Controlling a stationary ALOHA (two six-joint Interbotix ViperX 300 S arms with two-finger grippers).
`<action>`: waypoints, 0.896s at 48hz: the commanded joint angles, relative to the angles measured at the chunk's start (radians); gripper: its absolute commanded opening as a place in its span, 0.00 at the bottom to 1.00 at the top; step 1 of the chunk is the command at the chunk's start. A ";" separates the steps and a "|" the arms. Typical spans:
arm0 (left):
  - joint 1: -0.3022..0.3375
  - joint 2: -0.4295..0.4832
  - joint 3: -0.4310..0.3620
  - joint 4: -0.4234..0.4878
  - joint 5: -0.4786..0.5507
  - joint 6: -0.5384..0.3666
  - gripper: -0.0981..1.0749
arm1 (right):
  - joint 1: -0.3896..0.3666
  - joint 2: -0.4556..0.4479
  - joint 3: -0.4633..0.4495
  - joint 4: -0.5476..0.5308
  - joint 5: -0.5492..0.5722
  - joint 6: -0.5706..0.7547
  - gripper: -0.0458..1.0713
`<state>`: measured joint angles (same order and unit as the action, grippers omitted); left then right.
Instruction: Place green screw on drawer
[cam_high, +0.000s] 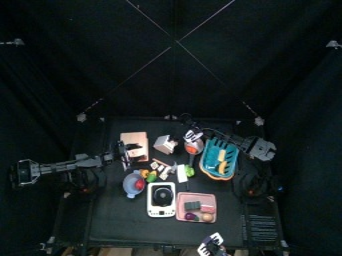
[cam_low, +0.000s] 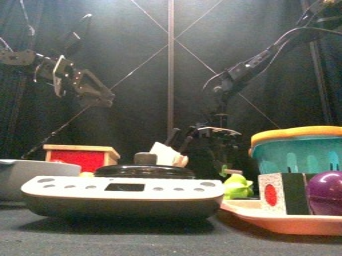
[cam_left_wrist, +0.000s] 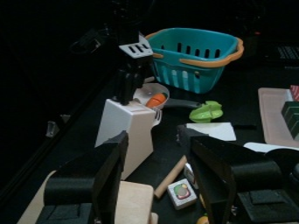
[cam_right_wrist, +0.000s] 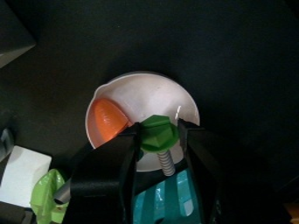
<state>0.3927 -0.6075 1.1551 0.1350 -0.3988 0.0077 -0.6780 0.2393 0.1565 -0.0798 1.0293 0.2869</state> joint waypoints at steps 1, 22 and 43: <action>-0.002 -0.014 -0.005 -0.011 -0.009 0.000 0.82 | 0.003 -0.066 -0.043 -0.002 0.009 0.000 0.63; 0.003 -0.084 0.040 -0.034 -0.005 0.003 0.82 | 0.052 -0.115 -0.193 -0.003 0.023 -0.012 0.63; -0.018 -0.080 0.034 -0.035 -0.141 -0.003 0.82 | 0.155 -0.123 -0.356 0.005 -0.132 -0.017 0.63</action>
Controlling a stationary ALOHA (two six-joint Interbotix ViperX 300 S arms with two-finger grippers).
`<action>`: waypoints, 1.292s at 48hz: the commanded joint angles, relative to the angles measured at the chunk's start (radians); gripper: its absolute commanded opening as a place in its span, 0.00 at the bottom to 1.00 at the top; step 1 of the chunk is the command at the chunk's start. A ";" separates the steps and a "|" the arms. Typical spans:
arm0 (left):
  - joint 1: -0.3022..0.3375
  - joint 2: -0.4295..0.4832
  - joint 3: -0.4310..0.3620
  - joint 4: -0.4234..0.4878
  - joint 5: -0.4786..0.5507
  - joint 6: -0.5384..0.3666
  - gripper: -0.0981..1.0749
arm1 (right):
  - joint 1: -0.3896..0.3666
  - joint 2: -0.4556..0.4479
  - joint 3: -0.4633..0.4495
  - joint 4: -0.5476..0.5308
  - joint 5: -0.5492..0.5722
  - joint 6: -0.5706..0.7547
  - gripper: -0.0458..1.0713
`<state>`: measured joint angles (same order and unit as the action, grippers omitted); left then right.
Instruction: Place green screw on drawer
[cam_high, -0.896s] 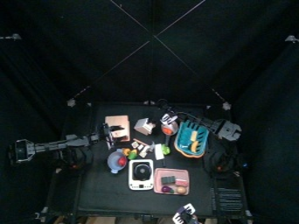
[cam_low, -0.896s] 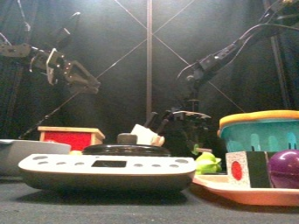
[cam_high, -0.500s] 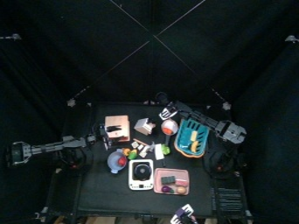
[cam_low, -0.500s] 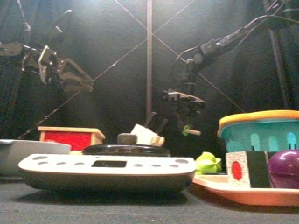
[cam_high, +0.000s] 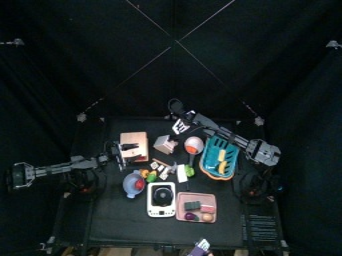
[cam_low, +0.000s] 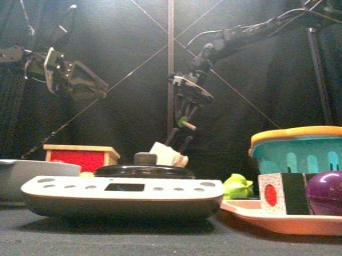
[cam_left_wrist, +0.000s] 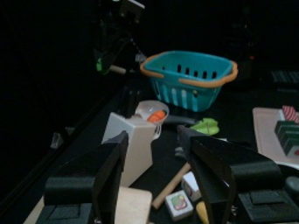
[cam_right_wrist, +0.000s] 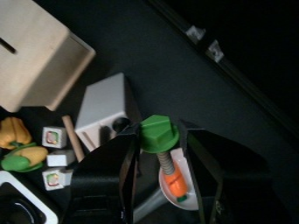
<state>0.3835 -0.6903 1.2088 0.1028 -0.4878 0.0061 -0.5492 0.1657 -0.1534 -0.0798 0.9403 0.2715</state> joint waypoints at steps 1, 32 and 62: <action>-0.012 0.006 -0.020 -0.003 -0.064 -0.002 0.82 | 0.034 -0.048 -0.049 0.003 -0.054 -0.002 0.63; -0.003 0.146 -0.051 -0.193 -0.272 0.006 0.82 | 0.158 0.003 0.003 0.077 -0.603 0.005 0.63; 0.063 0.117 -0.008 -0.219 -0.272 0.009 0.82 | 0.187 0.181 -0.124 0.120 -0.627 0.008 0.63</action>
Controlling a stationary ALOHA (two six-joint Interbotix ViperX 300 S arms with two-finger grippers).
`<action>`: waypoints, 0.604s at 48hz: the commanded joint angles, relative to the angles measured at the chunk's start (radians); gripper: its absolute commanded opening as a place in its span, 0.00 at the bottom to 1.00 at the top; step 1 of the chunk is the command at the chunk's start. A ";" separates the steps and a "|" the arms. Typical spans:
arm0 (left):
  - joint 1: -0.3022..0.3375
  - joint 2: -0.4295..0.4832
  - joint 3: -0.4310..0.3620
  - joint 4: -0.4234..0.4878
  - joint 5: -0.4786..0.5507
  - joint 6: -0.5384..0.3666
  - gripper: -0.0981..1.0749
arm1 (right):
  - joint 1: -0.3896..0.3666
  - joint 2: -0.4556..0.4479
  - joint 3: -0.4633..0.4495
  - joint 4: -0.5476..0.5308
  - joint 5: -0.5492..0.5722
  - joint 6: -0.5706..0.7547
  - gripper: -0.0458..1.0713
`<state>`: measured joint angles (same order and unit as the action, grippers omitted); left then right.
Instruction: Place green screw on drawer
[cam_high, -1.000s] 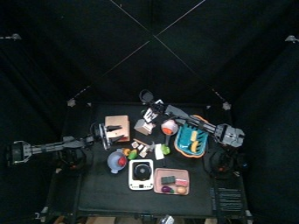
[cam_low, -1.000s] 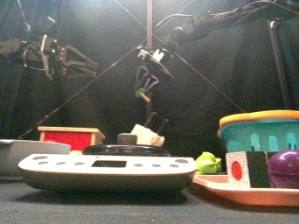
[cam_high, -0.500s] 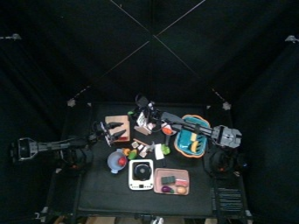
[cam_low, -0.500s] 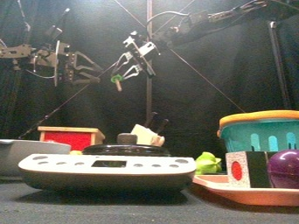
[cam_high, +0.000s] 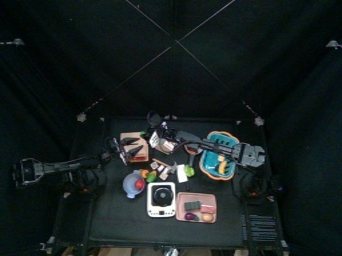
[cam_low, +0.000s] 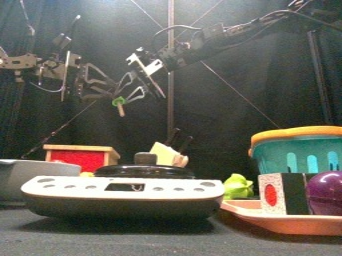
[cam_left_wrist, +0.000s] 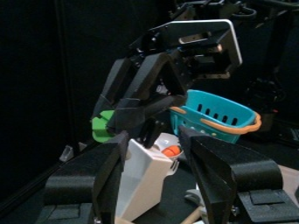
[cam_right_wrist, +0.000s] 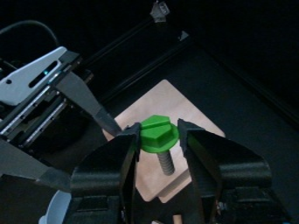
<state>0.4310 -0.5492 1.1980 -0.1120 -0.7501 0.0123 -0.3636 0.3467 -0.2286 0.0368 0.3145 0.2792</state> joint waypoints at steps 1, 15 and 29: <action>0.018 -0.034 0.008 -0.005 -0.009 0.003 0.82 | 0.000 0.006 -0.055 0.003 0.000 0.002 0.63; 0.018 -0.242 0.092 -0.005 -0.009 0.003 0.82 | 0.002 0.089 -0.143 0.011 0.035 0.006 0.63; 0.025 -0.316 0.123 -0.011 -0.009 0.003 0.82 | 0.008 0.175 -0.209 0.034 0.071 0.005 0.63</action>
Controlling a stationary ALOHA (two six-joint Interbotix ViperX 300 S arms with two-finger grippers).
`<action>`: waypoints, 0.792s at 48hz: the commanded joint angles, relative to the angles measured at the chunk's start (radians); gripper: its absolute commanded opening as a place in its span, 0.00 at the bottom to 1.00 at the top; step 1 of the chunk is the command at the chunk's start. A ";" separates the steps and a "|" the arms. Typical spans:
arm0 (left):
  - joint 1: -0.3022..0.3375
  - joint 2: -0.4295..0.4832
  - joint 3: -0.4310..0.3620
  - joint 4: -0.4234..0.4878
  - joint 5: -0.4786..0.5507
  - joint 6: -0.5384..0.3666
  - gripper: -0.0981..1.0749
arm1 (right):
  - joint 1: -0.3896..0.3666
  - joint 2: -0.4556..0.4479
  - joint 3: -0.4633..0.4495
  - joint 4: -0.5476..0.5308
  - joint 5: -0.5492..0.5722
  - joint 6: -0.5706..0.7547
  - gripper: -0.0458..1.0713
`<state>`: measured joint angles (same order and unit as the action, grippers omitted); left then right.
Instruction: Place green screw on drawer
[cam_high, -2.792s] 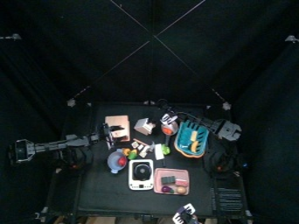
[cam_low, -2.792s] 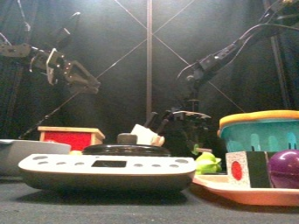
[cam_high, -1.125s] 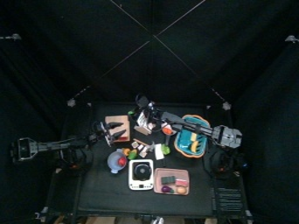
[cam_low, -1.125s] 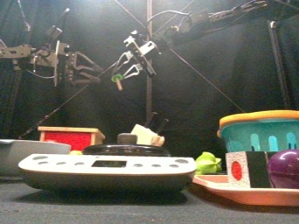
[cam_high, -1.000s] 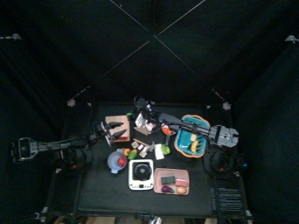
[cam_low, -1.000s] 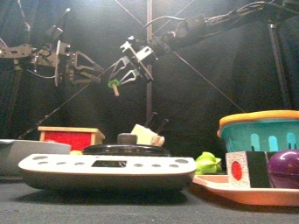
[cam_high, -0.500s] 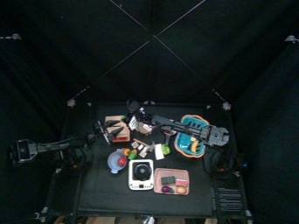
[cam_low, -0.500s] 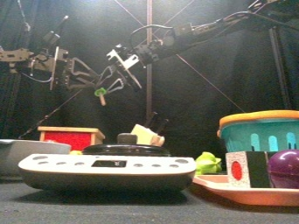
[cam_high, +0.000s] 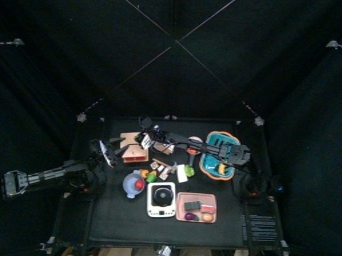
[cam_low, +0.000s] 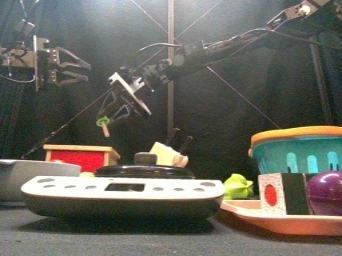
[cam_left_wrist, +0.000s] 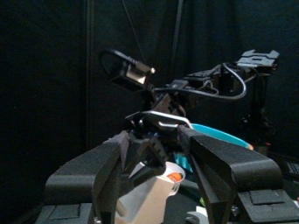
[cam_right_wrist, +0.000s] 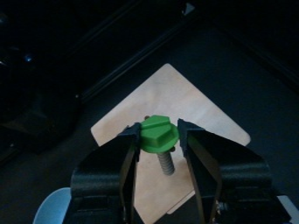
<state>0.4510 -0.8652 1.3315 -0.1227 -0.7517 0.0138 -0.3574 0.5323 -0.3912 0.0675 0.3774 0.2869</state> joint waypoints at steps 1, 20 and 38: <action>0.005 0.002 -0.011 0.000 -0.008 0.002 0.82 | 0.002 -0.006 -0.051 0.002 0.011 -0.002 0.63; 0.005 0.000 -0.011 0.000 -0.008 0.002 0.82 | 0.011 0.077 -0.137 -0.006 0.091 -0.003 0.64; 0.005 0.000 -0.011 0.000 -0.008 0.002 0.82 | 0.011 0.109 -0.176 -0.006 0.109 -0.002 0.65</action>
<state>0.4541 -0.8667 1.3315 -0.1227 -0.7517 0.0138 -0.3451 0.6657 -0.5400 0.0629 0.4863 0.2853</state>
